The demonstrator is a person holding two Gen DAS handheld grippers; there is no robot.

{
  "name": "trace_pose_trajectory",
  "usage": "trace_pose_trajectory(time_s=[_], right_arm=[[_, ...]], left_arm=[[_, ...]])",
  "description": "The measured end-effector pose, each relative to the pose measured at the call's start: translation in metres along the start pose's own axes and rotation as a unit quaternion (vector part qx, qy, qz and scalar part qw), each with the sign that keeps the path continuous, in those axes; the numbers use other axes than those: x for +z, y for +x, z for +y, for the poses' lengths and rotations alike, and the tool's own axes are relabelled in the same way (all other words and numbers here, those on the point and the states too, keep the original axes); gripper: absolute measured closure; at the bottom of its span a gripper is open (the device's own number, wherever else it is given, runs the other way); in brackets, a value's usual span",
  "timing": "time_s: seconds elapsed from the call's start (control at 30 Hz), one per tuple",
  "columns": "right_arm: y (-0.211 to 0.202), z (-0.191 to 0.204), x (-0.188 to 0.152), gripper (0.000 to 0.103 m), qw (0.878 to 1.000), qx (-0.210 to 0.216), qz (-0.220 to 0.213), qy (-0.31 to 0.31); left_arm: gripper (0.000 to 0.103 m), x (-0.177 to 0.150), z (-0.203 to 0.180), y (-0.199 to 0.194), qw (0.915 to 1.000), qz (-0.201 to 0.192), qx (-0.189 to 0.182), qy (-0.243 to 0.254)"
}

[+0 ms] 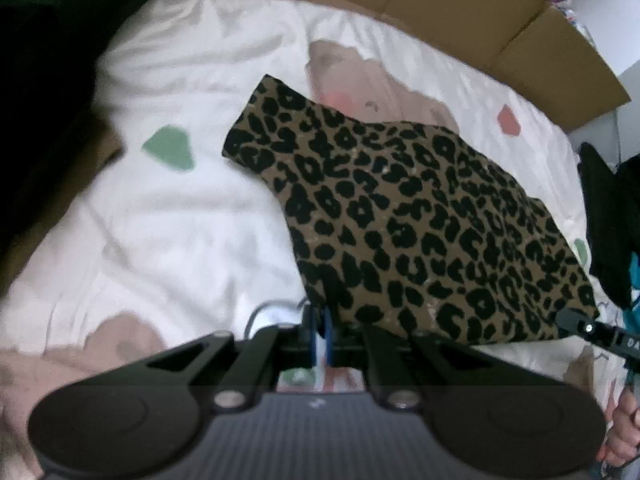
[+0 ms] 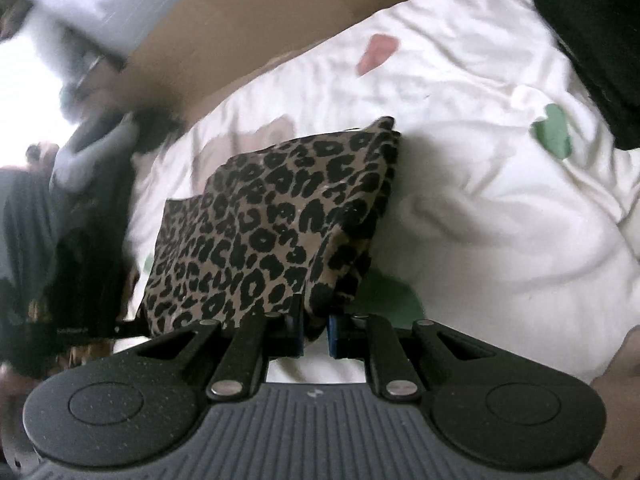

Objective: Fold clothes

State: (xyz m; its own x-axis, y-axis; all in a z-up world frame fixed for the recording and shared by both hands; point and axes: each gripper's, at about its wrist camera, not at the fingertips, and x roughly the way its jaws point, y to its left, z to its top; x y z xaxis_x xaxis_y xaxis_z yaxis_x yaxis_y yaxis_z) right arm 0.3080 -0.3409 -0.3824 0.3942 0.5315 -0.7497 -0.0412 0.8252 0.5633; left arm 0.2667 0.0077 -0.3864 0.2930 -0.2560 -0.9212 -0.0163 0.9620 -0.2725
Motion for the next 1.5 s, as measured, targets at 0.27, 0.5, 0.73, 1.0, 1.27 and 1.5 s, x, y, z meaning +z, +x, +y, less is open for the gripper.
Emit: trace_pose_trajectory(time_s=[0.27, 0.5, 0.73, 1.0, 1.27, 1.5], right_arm=[[-0.014, 0.005, -0.003, 0.093, 1.0, 0.0, 0.0, -0.024], [-0.017, 0.0, 0.009, 0.094, 0.999, -0.024, -0.02, -0.016], [-0.019, -0.005, 0.031, 0.094, 0.998, -0.045, -0.029, -0.028], [-0.017, -0.009, 0.06, 0.094, 0.997, -0.056, -0.044, -0.031], [-0.008, -0.007, 0.095, 0.094, 0.995, -0.063, -0.05, -0.056], [0.005, -0.003, 0.124, 0.094, 0.993, -0.077, -0.056, -0.069]], left_arm=[[0.099, 0.002, 0.001, 0.007, 0.9996, 0.005, -0.028, 0.009], [0.099, -0.005, -0.006, 0.015, 0.9979, 0.007, -0.063, -0.008], [0.099, -0.022, -0.023, 0.026, 0.996, 0.024, -0.085, 0.003], [0.099, -0.031, -0.041, 0.039, 0.9916, 0.058, -0.115, -0.011], [0.099, -0.033, -0.061, 0.049, 0.9868, 0.064, -0.149, 0.004], [0.099, -0.03, -0.084, 0.06, 0.9825, 0.063, -0.175, 0.015]])
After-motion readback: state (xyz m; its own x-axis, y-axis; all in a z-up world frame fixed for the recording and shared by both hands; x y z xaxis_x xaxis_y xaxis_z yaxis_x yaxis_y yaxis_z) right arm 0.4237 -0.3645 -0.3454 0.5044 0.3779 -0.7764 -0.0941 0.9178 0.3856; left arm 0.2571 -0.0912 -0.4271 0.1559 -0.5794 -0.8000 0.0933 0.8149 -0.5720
